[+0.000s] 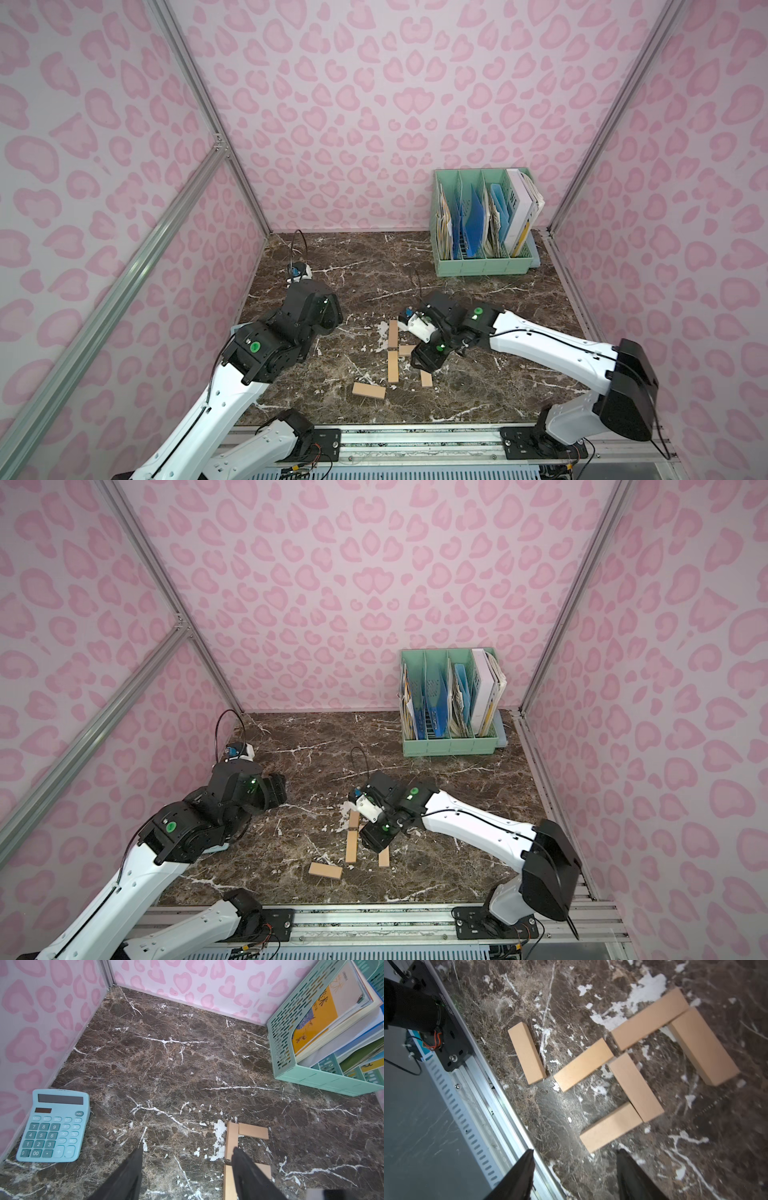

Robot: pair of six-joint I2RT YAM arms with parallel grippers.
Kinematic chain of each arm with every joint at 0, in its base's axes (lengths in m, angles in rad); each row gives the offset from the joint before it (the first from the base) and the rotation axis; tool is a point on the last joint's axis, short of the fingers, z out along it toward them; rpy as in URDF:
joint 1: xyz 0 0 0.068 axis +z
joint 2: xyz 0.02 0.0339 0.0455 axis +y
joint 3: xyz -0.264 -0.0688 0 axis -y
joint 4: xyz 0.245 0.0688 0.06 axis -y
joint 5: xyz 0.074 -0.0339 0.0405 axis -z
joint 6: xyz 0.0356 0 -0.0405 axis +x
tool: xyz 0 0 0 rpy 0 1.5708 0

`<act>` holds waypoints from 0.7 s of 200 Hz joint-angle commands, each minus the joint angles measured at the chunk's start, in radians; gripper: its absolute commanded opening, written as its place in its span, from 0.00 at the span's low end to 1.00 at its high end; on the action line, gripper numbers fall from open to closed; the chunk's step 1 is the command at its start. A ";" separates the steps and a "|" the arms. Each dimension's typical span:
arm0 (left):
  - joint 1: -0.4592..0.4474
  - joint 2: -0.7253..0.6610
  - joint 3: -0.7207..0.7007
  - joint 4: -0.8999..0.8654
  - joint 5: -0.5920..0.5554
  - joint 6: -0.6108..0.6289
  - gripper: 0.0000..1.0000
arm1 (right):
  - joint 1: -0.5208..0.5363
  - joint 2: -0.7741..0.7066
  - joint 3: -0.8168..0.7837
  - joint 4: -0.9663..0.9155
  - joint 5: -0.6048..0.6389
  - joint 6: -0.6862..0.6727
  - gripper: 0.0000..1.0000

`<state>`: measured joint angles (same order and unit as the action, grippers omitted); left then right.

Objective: Assemble the number 6 with building blocks
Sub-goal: Assemble the building block at the center of the board.

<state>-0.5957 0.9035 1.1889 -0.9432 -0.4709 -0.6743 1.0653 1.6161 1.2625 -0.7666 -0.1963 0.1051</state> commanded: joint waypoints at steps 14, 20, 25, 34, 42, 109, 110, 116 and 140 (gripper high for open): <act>0.002 -0.060 -0.037 -0.004 -0.032 -0.018 0.71 | 0.082 0.163 0.136 -0.026 0.087 -0.132 0.63; 0.002 -0.069 -0.042 -0.006 -0.035 -0.019 0.71 | 0.089 0.183 0.159 -0.019 0.081 -0.139 0.63; 0.002 -0.076 -0.046 -0.005 -0.035 -0.016 0.71 | 0.097 0.202 0.179 -0.019 0.077 -0.144 0.63; 0.001 -0.085 -0.050 -0.006 -0.033 -0.013 0.71 | 0.112 0.239 0.214 -0.022 0.078 -0.154 0.63; 0.002 -0.089 -0.051 -0.009 -0.032 -0.011 0.71 | 0.126 0.273 0.245 -0.030 0.084 -0.165 0.64; 0.003 -0.089 -0.032 -0.010 -0.024 0.012 0.71 | 0.193 0.438 0.364 -0.035 0.085 -0.189 0.64; 0.002 -0.088 -0.032 -0.010 -0.024 0.013 0.71 | 0.193 0.439 0.362 -0.034 0.085 -0.189 0.64; 0.002 -0.089 -0.030 -0.010 -0.026 0.014 0.71 | 0.195 0.443 0.361 -0.031 0.082 -0.187 0.63; 0.002 -0.085 -0.028 -0.010 -0.023 0.019 0.71 | 0.207 0.464 0.361 -0.024 0.081 -0.183 0.63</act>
<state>-0.5941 0.8139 1.1542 -0.9428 -0.4896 -0.6739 1.2602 2.0670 1.6222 -0.7906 -0.1085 -0.0792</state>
